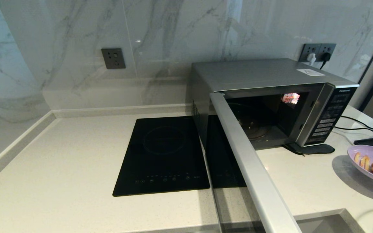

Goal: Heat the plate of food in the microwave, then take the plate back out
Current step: Put the plate in the microwave oven

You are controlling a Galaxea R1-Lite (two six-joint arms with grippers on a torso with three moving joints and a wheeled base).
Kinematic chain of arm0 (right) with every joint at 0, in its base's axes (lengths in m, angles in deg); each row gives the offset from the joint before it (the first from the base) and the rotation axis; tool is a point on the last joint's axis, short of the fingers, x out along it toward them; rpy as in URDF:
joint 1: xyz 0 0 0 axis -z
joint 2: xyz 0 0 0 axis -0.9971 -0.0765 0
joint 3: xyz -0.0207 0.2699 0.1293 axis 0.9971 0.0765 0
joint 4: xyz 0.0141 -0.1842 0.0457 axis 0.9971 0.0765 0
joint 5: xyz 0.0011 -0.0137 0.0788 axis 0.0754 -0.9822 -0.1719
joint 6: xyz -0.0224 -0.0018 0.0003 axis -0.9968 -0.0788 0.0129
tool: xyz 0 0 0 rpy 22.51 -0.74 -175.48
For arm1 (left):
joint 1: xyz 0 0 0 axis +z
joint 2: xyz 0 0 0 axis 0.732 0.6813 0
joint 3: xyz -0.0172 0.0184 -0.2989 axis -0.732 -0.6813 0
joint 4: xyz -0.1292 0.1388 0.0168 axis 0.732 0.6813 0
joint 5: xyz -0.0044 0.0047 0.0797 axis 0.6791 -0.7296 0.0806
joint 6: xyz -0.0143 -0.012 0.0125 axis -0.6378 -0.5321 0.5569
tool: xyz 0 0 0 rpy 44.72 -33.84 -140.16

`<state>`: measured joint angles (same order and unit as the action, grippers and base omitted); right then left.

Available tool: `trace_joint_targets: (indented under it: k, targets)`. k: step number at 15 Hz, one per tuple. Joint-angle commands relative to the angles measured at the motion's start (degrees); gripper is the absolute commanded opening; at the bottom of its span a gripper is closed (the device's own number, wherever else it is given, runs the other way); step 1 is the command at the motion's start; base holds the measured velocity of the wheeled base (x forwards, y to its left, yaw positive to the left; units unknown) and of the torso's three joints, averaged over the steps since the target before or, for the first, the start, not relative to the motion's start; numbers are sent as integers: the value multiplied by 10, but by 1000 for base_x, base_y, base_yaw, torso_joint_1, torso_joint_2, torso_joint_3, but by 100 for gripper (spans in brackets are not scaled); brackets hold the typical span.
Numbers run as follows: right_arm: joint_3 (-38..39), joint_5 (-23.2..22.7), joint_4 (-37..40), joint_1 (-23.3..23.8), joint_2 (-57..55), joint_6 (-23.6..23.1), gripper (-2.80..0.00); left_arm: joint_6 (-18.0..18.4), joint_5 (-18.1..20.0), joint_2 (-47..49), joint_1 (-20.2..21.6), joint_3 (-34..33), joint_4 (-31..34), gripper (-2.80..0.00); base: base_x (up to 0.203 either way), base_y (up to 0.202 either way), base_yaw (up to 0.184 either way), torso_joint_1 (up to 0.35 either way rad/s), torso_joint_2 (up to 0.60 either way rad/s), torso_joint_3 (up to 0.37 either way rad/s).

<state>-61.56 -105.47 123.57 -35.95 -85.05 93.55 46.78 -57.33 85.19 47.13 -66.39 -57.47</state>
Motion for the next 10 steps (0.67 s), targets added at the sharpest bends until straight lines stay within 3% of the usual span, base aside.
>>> trace_joint_targets:
  k: [1,5,10]
  targets:
    - [20,-39,2,-1,48,0,-280,-1,0,1,0,0,0,-280,0,0,0,0,0,0]
    - [62,-89,2,-24,123,-17,-280,-1,0,1,0,0,0,-280,0,0,0,0,0,0]
    - [122,-91,2,-121,194,-14,-280,-1,0,1,0,0,0,-280,0,0,0,0,0,0]
